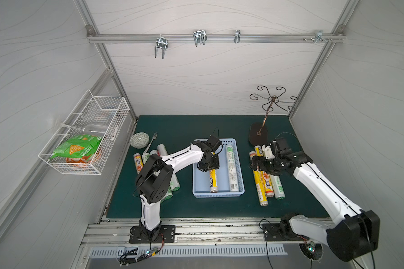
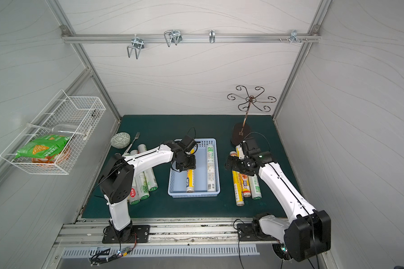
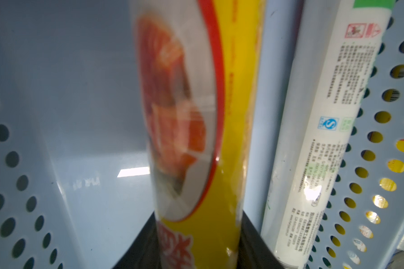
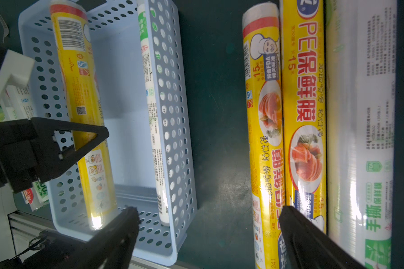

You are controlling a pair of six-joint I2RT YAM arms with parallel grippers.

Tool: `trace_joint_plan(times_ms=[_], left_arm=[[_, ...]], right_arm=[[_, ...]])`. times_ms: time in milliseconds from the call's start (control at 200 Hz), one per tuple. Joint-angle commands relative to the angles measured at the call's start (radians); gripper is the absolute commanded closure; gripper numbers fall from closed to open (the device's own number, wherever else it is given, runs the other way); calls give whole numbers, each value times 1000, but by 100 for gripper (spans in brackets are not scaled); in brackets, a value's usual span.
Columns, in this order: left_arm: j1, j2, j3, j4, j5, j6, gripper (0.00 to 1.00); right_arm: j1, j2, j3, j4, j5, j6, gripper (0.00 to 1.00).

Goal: Put the plastic wrap into the basket
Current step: Place the plastic wrap in the basket.

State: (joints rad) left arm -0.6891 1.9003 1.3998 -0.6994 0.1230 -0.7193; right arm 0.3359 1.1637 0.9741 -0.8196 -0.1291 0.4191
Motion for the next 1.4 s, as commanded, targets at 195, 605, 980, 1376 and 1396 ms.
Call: trace_joint_plan(times_ms=[195,605,980,1376,1396], left_arm=[[-13,81,70,89,21,-31,63],[-27,100,89,73,35,-18,62],[-50,57,51,-5,-13,25,69],[-82,93,67,97,83,-15,51],[-84,94,72,98,86,-17,50]], right_arm=[[-5,7,-8,0,-4,-12,1],[-14,1,3,-25,13,-29,1],[-14,-30,2,-44,17,-26,1],[-14,-39,-6,-49,22,-22,1],[-14,-39,-6,-51,23,-20,1]])
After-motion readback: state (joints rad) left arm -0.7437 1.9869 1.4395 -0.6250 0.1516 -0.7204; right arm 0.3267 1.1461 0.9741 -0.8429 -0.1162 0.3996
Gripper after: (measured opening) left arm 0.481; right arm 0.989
